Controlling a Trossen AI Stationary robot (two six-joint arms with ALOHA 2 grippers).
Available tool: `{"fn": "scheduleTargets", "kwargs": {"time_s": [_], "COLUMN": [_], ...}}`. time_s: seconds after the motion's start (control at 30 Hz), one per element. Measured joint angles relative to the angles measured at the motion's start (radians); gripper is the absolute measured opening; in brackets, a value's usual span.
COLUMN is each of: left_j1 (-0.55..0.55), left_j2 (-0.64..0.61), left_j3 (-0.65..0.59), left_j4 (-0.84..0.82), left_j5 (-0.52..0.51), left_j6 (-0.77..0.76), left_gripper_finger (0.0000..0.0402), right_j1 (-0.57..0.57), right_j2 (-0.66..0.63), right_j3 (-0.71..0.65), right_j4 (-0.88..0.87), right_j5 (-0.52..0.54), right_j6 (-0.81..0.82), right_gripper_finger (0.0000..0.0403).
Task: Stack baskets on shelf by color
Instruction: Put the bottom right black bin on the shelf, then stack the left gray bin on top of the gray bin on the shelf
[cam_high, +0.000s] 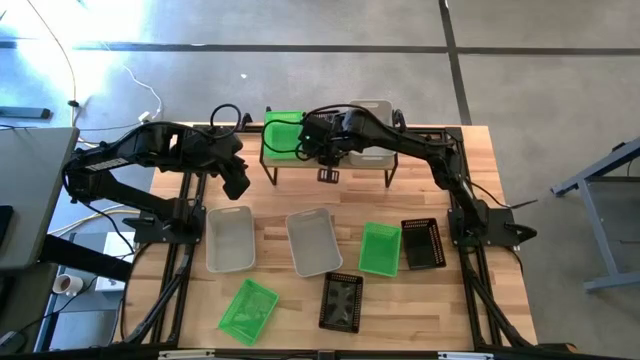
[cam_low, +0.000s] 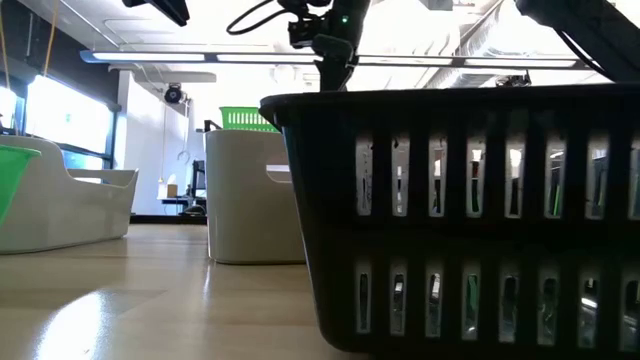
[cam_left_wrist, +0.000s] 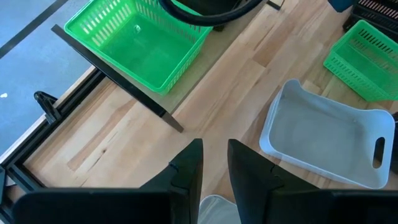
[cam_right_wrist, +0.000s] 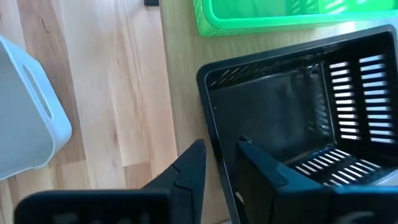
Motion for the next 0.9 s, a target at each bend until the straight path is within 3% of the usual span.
{"fn": "scheduleTargets", "kwargs": {"time_s": [0.1, 0.23, 0.73, 0.9], "left_j1": [0.0, 0.0, 0.0, 0.0], "left_j2": [0.0, 0.0, 0.0, 0.0], "left_j3": [0.0, 0.0, 0.0, 0.0], "left_j4": [0.0, 0.0, -0.001, -0.003], "left_j5": [0.0, 0.0, 0.008, 0.016], "left_j6": [0.0, 0.0, 0.0, 0.0], "left_gripper_finger": [0.0065, 0.0065, 0.0065, 0.0065], "right_j1": [-0.003, -0.011, -0.01, 0.016], "right_j2": [0.0, 0.0, -0.019, -0.048], "right_j3": [0.0, 0.0, 0.002, 0.003], "right_j4": [0.009, 0.031, 0.079, 0.055], "right_j5": [-0.006, -0.091, -0.11, -0.169], "right_j6": [0.001, 0.034, 0.133, 0.2], "right_gripper_finger": [0.0075, 0.0075, 0.0075, 0.0075]}}
